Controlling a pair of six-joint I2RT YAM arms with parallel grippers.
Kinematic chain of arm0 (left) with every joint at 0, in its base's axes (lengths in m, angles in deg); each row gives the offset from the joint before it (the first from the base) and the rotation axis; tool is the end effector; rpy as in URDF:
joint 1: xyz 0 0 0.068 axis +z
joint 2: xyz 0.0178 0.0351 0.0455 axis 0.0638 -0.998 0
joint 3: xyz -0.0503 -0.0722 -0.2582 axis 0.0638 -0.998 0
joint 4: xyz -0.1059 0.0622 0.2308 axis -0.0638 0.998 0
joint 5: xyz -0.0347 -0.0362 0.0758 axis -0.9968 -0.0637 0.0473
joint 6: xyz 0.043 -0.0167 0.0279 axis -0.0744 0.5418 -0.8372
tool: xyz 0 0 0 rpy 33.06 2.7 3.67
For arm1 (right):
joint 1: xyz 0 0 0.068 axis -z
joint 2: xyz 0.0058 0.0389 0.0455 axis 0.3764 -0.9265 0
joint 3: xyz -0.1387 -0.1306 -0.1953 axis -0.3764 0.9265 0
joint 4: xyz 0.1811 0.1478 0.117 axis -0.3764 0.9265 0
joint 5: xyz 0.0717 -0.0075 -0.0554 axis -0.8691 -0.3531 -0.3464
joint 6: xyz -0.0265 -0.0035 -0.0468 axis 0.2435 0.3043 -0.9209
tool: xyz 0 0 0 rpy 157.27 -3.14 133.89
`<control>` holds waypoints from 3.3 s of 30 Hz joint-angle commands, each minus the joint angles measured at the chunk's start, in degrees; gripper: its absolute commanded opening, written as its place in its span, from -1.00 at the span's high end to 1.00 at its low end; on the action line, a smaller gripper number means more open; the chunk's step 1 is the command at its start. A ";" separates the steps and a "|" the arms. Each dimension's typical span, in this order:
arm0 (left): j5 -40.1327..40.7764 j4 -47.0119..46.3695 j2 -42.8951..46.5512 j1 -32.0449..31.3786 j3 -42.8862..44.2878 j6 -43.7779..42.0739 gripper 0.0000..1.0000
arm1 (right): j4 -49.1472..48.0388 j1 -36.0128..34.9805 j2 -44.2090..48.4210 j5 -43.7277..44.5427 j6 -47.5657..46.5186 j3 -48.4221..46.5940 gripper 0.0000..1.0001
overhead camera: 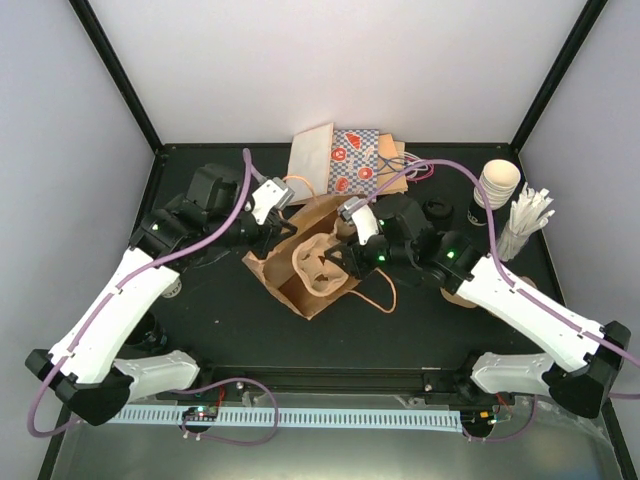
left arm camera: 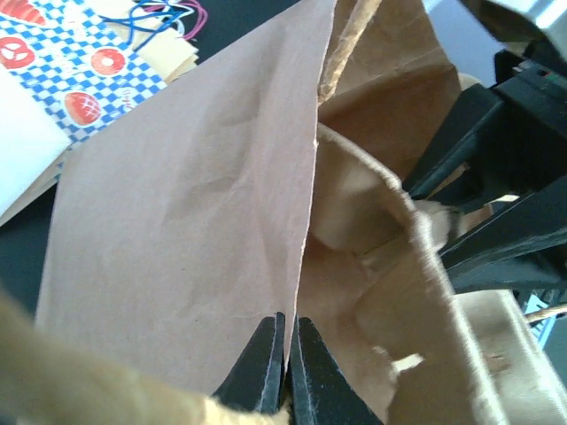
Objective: Pack the takeout coffee
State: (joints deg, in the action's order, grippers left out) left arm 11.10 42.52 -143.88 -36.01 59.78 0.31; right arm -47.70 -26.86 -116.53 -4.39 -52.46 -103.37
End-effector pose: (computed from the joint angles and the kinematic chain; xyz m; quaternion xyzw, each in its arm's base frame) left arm 0.1736 -0.1258 0.4115 0.3233 0.8303 -0.2833 0.3548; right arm 0.1619 0.2002 0.3603 -0.2916 0.8324 0.3516 0.3139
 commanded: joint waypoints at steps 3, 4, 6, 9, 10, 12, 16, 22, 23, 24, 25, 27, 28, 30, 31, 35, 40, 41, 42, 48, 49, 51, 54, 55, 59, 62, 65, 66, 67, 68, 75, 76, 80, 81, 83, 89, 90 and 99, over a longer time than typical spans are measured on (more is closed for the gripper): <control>1.72 -4.46 0.65 -3.29 -0.64 3.16 0.97 | 3.20 -4.79 -1.63 15.35 -2.44 -2.72 0.32; 1.96 -4.59 0.51 -3.62 -0.66 3.42 0.97 | 3.18 -5.74 -1.74 16.98 -2.58 -2.52 0.32; 2.45 -4.83 0.38 -4.27 -0.75 3.93 0.97 | 2.48 -7.58 -1.88 19.84 -2.65 -1.50 0.32; 2.60 -5.23 0.20 -5.18 -0.77 4.21 0.97 | 0.92 -9.95 -1.80 23.15 -2.30 1.14 0.34; 2.66 -5.17 0.13 -5.46 -0.71 4.19 0.97 | 0.57 -10.45 -1.76 23.90 -2.21 1.93 0.34; 2.71 -5.02 -0.06 -5.85 -0.70 4.19 0.97 | 0.15 -11.41 -1.72 25.27 -2.00 3.19 0.34; 2.75 -4.96 -0.47 -6.86 -0.48 4.30 0.97 | -0.22 -13.37 -2.05 27.75 -1.83 4.41 0.34; 4.37 -4.64 -0.55 -7.47 -0.56 5.01 0.96 | -0.63 -16.34 -4.07 31.64 -0.67 5.73 0.34; 4.64 -4.58 -0.44 -7.49 -0.60 5.14 0.96 | -1.01 -16.98 -4.19 32.46 -0.54 6.06 0.34; 4.85 -4.61 -0.38 -7.46 -0.59 5.37 0.96 | -1.44 -17.47 -4.26 33.10 -0.39 6.40 0.34; 4.99 -4.62 -0.14 -7.53 -0.57 5.56 0.97 | -1.88 -17.89 -4.36 33.42 -0.27 6.74 0.34; 5.02 -4.68 0.09 -7.49 -0.72 5.75 0.97 | -2.40 -18.21 -4.70 33.40 0.07 7.23 0.34; 4.95 -4.70 0.29 -7.50 -0.70 5.77 0.96 | -2.56 -18.26 -4.90 33.24 0.24 7.32 0.34; 4.91 -4.47 0.39 -7.52 -0.53 5.86 0.96 | -2.64 -18.42 -5.46 33.22 0.37 7.56 0.34; 4.87 -4.33 0.46 -7.49 -0.54 5.81 0.96 | -2.64 -18.45 -5.72 33.26 0.45 7.65 0.34; 4.68 -4.05 0.87 -7.52 -0.41 5.77 0.96 | -2.62 -18.53 -6.44 33.55 0.72 8.16 0.34; 4.08 -4.21 1.39 -7.56 -0.05 5.88 0.95 | -2.18 -18.53 -8.24 34.67 1.20 8.48 0.35; 3.97 -4.18 1.48 -7.62 -0.02 5.91 0.95 | -2.08 -18.52 -8.55 34.79 1.38 8.45 0.35; 3.75 -4.19 1.49 -7.62 0.00 5.93 0.95 | -2.03 -18.46 -8.61 34.85 1.53 8.44 0.35; 2.63 -4.56 1.91 -7.63 -0.51 6.62 0.95 | -2.49 -18.53 -8.09 34.73 1.45 8.41 0.35; 2.21 -4.73 1.96 -7.71 -0.67 6.81 0.95 | -2.48 -18.51 -8.09 34.77 1.43 8.32 0.35; 1.34 -5.13 2.08 -7.76 -0.73 7.11 0.94 | -2.23 -18.52 -8.25 34.61 1.25 7.95 0.36; 0.08 -5.68 2.17 -7.99 -0.69 7.50 0.94 | -2.01 -18.53 -8.19 34.82 1.25 7.80 0.35; -0.38 -5.87 2.22 -8.13 -0.67 7.64 0.94 | -1.98 -18.53 -8.18 34.85 1.25 7.79 0.35; -2.18 -6.53 2.37 -8.37 -0.75 8.28 0.94 | -1.37 -18.53 -8.18 35.02 1.41 7.77 0.36; -2.76 -7.08 2.62 -8.37 -0.82 9.02 0.93 | -1.13 -18.53 -8.12 35.37 1.66 8.03 0.36; -3.63 -7.69 3.06 -8.35 -1.14 9.77 0.94 | -1.19 -18.48 -8.08 35.76 1.78 8.57 0.36; -4.08 -7.96 3.25 -8.38 -1.17 10.10 0.93 | -1.25 -18.46 -8.09 35.85 1.82 8.80 0.36; -4.54 -8.34 3.40 -8.45 -1.26 10.45 0.93 | -1.21 -18.52 -8.09 35.89 1.78 8.95 0.36; -5.20 -8.58 3.62 -8.48 -1.35 10.83 0.93 | -1.15 -18.51 -8.13 35.84 1.78 9.12 0.36; -9.28 -12.82 5.16 -8.46 -3.16 13.66 0.92 | -0.48 -18.51 -8.12 35.97 1.45 9.82 0.36; -9.46 -13.09 5.18 -8.46 -3.26 13.86 0.91 | -0.38 -18.53 -8.05 35.91 1.31 9.89 0.36; -12.07 -15.14 4.97 -8.46 -4.20 15.40 0.91 | 1.10 -18.48 -8.04 35.63 1.08 9.31 0.36; -12.66 -15.60 4.88 -8.44 -4.38 15.61 0.91 | 1.96 -18.52 -8.01 35.64 1.12 9.04 0.36; -13.45 -16.47 4.82 -8.49 -4.88 16.17 0.91 | 3.77 -18.53 -7.75 35.64 1.40 8.90 0.36; -16.73 -19.87 4.89 -8.43 -6.27 18.12 0.88 | 10.33 -18.51 -5.74 35.55 2.04 8.04 0.36; -17.26 -20.28 4.77 -8.44 -6.47 18.36 0.88 | 11.18 -18.53 -5.49 35.63 2.18 7.83 0.36; -16.64 -21.22 3.82 -8.42 -8.85 19.38 0.82 | 9.09 -18.53 -6.10 36.95 2.57 8.18 0.37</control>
State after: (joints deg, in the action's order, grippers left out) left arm -2.65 26.24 -140.31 -43.93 50.53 18.30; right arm -39.81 -45.11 -122.28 30.30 -50.71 -95.13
